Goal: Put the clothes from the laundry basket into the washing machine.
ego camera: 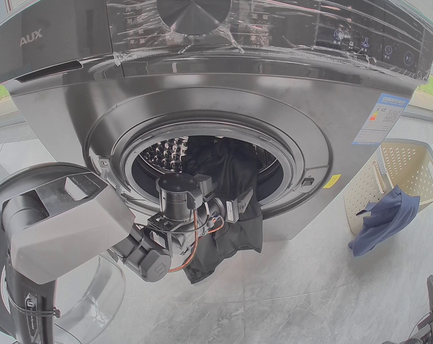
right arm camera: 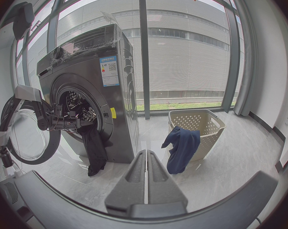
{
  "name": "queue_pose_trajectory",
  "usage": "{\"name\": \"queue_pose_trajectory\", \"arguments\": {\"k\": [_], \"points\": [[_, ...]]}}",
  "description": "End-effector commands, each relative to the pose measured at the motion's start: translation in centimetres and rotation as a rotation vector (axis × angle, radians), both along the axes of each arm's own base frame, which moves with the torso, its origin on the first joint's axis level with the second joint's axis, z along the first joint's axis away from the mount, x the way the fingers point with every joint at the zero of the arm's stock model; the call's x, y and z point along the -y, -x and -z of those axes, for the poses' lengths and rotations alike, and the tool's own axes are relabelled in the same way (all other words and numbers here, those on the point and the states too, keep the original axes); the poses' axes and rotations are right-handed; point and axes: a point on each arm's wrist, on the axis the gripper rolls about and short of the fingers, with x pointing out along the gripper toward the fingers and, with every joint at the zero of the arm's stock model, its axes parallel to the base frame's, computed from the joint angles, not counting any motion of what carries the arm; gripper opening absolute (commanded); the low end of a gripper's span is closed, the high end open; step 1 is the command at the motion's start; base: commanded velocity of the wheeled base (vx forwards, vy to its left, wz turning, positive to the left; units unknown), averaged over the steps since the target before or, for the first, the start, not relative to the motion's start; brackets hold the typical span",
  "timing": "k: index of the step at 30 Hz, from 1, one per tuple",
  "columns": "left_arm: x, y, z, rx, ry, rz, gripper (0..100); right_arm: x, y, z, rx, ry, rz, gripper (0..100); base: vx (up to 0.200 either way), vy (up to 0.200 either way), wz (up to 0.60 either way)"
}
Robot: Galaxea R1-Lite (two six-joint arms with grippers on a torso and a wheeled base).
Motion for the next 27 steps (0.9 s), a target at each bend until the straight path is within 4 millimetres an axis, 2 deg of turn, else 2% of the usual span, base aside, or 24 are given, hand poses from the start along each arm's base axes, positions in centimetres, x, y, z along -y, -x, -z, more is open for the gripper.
{"name": "queue_pose_trajectory", "arguments": {"k": [1, 11, 16, 21, 22, 27], "points": [[0.4, 0.2, -0.5, 0.009, 0.008, 0.012, 100, 0.0, 0.0, 0.2, 0.004, 0.0, 0.002, 0, 0.0, 0.0, 0.0], [1.4, -0.8, 1.2, -0.015, -0.011, 0.02, 100, 0.0, 0.0, 0.2, 0.004, 0.0, 0.004, 0, 0.0, 0.0, 0.0], [1.5, -1.7, 3.1, -0.04, -0.032, 0.006, 100, 0.0, 0.0, 0.2, 0.003, 0.0, 0.004, 0, 0.0, 0.0, 0.0], [1.5, -2.5, 3.1, -0.029, -0.024, -0.005, 100, 0.0, 0.0, 0.2, 0.003, -0.001, 0.004, 0, 0.0, 0.0, 0.0], [1.4, -2.9, 2.8, -0.027, -0.022, -0.011, 0, 0.0, 0.0, 0.2, 0.003, -0.003, 0.004, 0, 0.0, 0.0, 0.0], [1.5, -3.4, 1.5, 0.004, 0.001, -0.02, 0, 0.0, 0.0, 0.2, 0.003, -0.003, 0.004, 0, 0.0, 0.0, 0.0]]}}
